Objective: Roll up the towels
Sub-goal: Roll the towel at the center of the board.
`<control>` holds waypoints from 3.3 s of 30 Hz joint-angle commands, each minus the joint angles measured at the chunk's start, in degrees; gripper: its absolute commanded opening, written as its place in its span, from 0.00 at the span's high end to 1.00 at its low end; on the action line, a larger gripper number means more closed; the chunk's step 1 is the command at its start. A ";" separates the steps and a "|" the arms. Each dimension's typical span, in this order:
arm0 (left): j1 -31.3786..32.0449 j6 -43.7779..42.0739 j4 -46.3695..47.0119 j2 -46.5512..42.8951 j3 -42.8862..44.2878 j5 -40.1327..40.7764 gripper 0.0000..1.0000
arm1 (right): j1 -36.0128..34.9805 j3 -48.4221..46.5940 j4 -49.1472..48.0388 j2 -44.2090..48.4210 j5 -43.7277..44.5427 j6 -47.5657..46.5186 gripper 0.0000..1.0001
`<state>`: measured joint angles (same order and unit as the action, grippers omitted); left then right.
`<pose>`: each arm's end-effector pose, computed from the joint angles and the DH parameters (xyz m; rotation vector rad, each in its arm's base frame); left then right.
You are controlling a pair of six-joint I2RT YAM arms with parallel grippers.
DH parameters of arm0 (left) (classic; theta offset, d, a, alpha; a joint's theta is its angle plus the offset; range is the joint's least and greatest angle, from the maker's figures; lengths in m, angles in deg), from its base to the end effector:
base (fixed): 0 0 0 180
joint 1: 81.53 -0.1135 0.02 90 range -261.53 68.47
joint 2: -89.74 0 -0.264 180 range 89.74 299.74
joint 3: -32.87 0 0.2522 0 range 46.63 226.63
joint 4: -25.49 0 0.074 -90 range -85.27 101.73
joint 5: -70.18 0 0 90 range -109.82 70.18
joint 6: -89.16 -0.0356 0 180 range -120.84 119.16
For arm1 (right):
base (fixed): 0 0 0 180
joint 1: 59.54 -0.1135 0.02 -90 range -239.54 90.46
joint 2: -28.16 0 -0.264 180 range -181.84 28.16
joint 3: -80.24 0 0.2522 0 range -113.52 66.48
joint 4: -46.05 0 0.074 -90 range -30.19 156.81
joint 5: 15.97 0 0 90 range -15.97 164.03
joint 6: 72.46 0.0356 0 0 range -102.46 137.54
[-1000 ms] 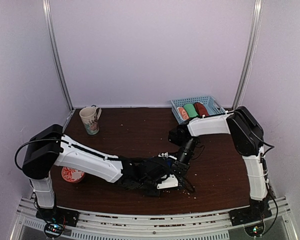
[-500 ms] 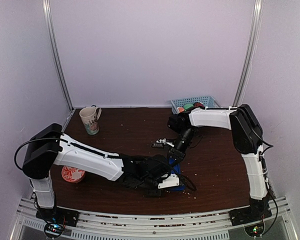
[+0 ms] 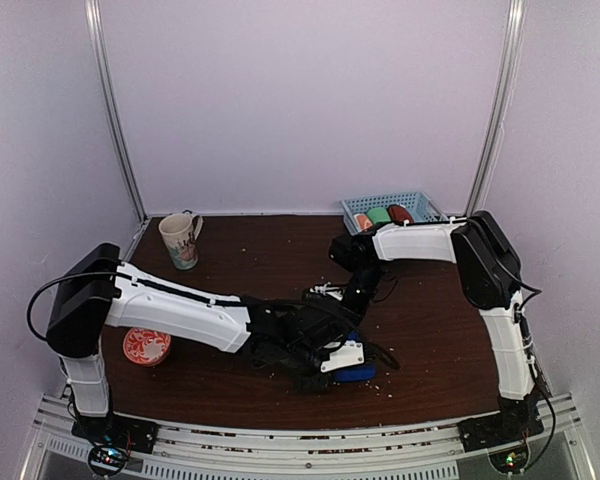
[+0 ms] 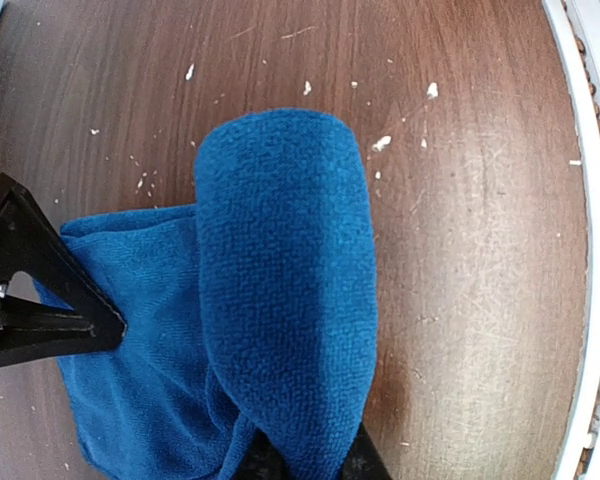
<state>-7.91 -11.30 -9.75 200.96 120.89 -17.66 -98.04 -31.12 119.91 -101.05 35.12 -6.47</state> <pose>0.1154 -0.3879 0.1669 1.7519 1.9639 -0.3472 0.3178 0.2814 0.1391 1.4714 -2.4534 -0.9971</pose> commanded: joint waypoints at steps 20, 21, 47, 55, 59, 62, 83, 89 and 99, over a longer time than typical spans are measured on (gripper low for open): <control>-14.51 14.26 2.27 9.91 -0.78 -40.05 0.92 | 8.49 -5.71 2.12 28.38 -1.74 -3.93 0.73; -15.56 15.53 3.14 10.49 -1.18 -43.00 0.92 | 8.45 -3.84 1.84 31.62 -2.85 -6.08 0.72; -21.99 20.16 -1.40 19.56 1.89 -56.83 0.88 | -20.94 36.06 -29.91 34.87 29.54 -18.39 0.52; -22.05 18.42 -3.86 18.90 2.93 -55.79 0.79 | -21.62 36.42 -29.28 28.13 25.97 -18.83 0.71; -23.40 18.20 -5.16 15.52 3.15 -52.28 0.73 | -21.36 34.98 -24.44 26.16 20.24 -20.52 0.85; -25.02 19.03 -4.87 10.92 2.55 -48.33 0.70 | -20.54 34.12 -21.19 24.79 14.92 -20.72 0.90; -15.23 14.34 25.27 -26.79 -21.81 1.32 0.54 | -5.36 8.35 8.17 -0.61 -9.19 -22.41 0.89; -5.44 5.60 19.88 -20.03 -19.66 4.15 0.50 | -3.43 5.32 9.92 -5.74 -9.37 -21.65 0.90; -1.41 -2.00 16.56 -8.80 -13.53 2.92 0.49 | -3.42 4.38 9.82 -6.69 -8.85 -20.94 0.90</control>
<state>-10.60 -8.02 6.95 189.44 103.58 -16.22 -101.06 -28.30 129.52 -103.36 16.78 -27.73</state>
